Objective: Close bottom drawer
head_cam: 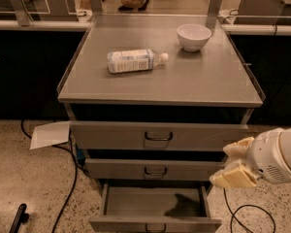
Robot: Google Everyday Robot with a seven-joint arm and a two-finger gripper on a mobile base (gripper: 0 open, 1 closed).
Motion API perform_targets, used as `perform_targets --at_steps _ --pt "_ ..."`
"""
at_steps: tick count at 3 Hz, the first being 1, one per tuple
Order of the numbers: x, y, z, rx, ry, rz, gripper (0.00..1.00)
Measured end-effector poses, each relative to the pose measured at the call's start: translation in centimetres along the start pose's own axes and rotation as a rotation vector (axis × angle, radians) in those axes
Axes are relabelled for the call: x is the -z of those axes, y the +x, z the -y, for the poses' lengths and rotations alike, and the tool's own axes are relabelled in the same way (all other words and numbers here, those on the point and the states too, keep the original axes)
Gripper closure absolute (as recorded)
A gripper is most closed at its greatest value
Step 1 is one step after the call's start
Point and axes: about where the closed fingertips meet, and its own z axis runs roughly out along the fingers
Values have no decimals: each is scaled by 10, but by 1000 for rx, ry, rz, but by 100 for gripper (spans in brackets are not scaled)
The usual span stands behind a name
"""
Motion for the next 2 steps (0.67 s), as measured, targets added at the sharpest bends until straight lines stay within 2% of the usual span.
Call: perform_targets --at_steps 2 --pt "0 0 0 0 0 0 89"
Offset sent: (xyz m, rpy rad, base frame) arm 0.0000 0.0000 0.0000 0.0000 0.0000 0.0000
